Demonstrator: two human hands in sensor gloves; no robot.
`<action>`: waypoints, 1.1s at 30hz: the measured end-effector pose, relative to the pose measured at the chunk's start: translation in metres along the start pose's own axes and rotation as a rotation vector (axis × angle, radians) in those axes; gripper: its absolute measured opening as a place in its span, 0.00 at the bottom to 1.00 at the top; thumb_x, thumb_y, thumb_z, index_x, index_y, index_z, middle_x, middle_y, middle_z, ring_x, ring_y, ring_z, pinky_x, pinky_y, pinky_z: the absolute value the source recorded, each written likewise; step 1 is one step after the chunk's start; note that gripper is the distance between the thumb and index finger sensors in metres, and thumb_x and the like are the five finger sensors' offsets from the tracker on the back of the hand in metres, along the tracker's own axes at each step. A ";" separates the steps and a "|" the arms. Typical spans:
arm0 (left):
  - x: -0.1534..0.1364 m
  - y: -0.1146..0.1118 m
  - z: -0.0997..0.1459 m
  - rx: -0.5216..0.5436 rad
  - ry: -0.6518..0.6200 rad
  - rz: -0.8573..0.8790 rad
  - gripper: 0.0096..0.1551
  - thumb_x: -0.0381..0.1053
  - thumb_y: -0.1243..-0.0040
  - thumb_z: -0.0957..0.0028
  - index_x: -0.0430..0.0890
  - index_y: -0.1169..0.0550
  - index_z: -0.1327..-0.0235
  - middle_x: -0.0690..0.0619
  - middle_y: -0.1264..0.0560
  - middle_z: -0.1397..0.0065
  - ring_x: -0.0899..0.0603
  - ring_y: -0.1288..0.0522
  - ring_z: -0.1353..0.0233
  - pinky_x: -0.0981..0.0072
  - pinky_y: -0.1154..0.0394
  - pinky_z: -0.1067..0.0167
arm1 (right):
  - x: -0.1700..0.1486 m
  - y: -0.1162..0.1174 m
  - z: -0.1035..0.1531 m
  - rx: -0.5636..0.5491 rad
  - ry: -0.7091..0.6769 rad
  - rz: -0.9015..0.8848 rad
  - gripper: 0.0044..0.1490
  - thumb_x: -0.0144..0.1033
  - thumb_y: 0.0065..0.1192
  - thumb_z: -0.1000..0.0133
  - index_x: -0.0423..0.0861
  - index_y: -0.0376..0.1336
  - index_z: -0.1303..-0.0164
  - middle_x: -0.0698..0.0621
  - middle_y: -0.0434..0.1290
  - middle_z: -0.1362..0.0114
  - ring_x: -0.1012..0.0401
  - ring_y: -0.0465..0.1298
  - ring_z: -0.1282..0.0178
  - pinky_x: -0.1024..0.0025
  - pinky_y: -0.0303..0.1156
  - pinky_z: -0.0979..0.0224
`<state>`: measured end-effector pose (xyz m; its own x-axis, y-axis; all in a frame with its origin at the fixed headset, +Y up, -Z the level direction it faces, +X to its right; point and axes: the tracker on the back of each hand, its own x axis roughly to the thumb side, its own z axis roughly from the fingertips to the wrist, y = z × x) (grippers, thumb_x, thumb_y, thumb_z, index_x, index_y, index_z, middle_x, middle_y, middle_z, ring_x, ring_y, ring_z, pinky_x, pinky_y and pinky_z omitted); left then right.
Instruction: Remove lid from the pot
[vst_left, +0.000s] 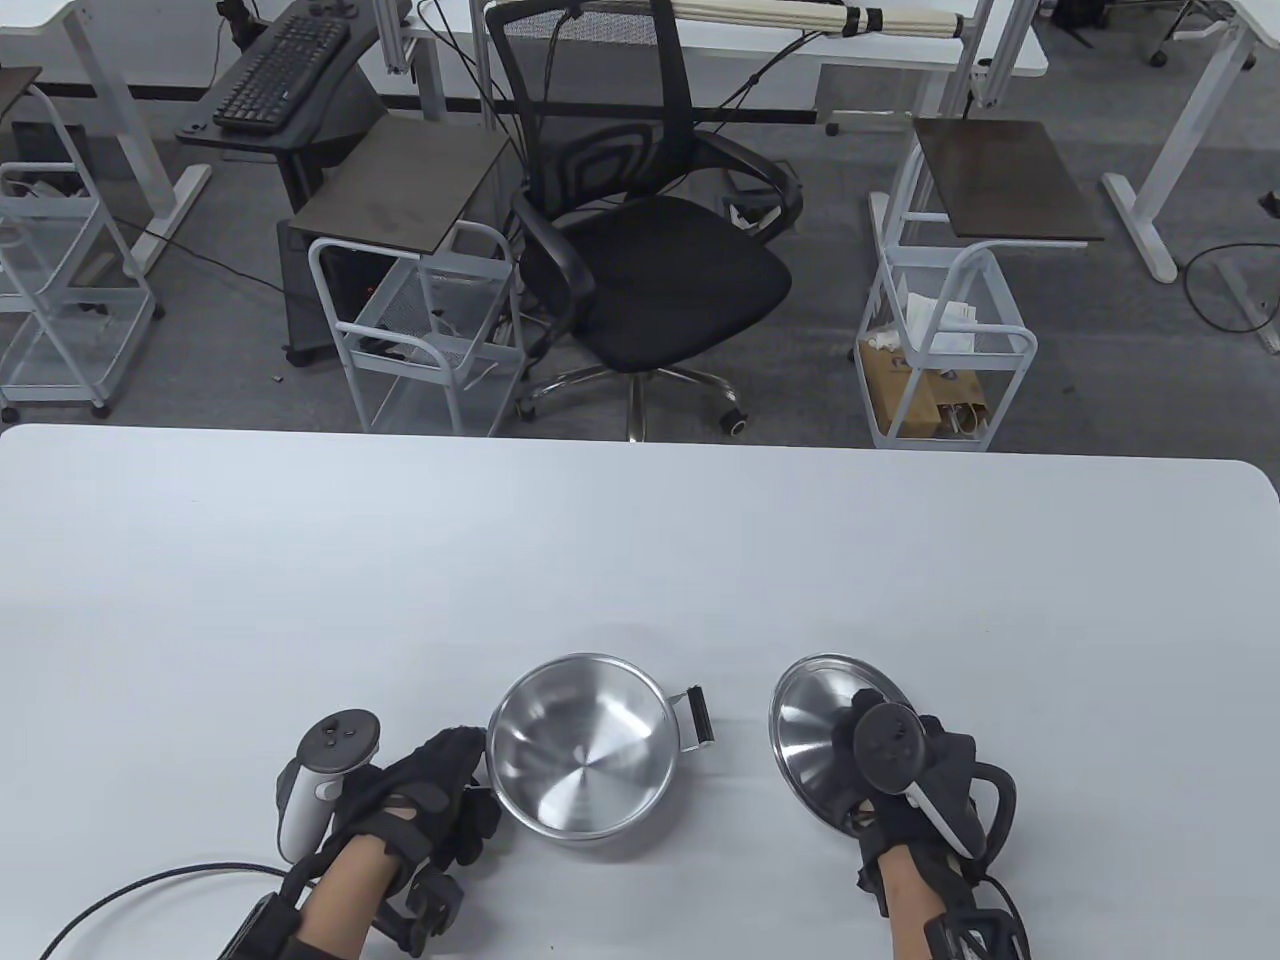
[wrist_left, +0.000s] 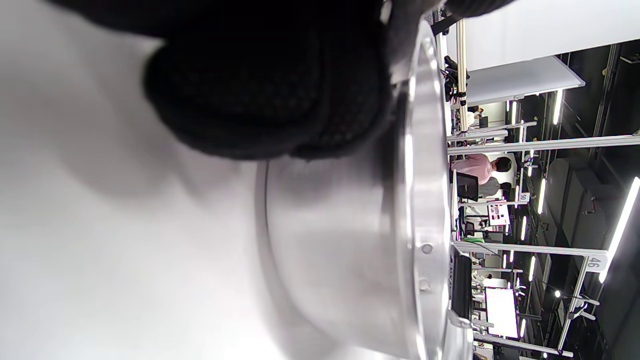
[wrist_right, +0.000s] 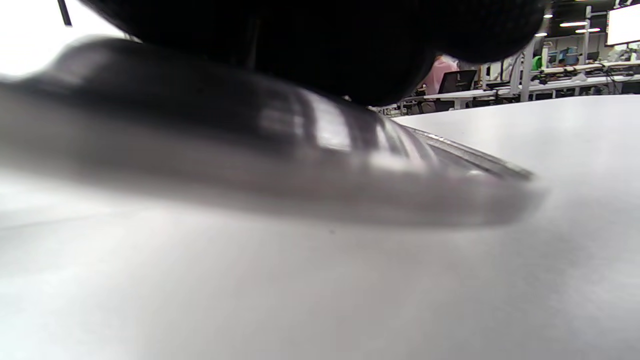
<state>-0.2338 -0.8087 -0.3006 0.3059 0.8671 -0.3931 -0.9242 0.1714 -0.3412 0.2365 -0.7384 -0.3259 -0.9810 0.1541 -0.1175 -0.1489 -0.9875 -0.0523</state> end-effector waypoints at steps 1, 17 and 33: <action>0.000 0.000 0.000 -0.002 0.000 0.001 0.32 0.64 0.56 0.39 0.43 0.34 0.32 0.65 0.23 0.39 0.48 0.15 0.65 0.62 0.20 0.75 | -0.001 0.001 0.000 0.005 0.005 0.003 0.29 0.29 0.74 0.62 0.48 0.70 0.49 0.60 0.82 0.59 0.66 0.78 0.59 0.68 0.75 0.48; -0.001 0.000 0.001 -0.006 0.001 0.003 0.32 0.64 0.56 0.39 0.44 0.34 0.32 0.65 0.24 0.38 0.47 0.15 0.65 0.61 0.20 0.74 | -0.004 0.011 -0.002 0.053 0.024 0.052 0.27 0.28 0.74 0.60 0.47 0.70 0.49 0.59 0.82 0.60 0.67 0.79 0.60 0.69 0.75 0.48; -0.001 0.000 0.001 -0.006 0.000 0.005 0.33 0.64 0.55 0.39 0.44 0.35 0.31 0.66 0.25 0.37 0.47 0.15 0.64 0.61 0.20 0.74 | 0.005 0.022 0.001 0.123 0.013 0.117 0.19 0.29 0.71 0.49 0.41 0.72 0.49 0.53 0.86 0.67 0.70 0.80 0.63 0.70 0.76 0.47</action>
<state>-0.2342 -0.8096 -0.2993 0.3015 0.8681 -0.3944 -0.9242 0.1644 -0.3447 0.2284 -0.7592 -0.3263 -0.9910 0.0371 -0.1285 -0.0481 -0.9953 0.0842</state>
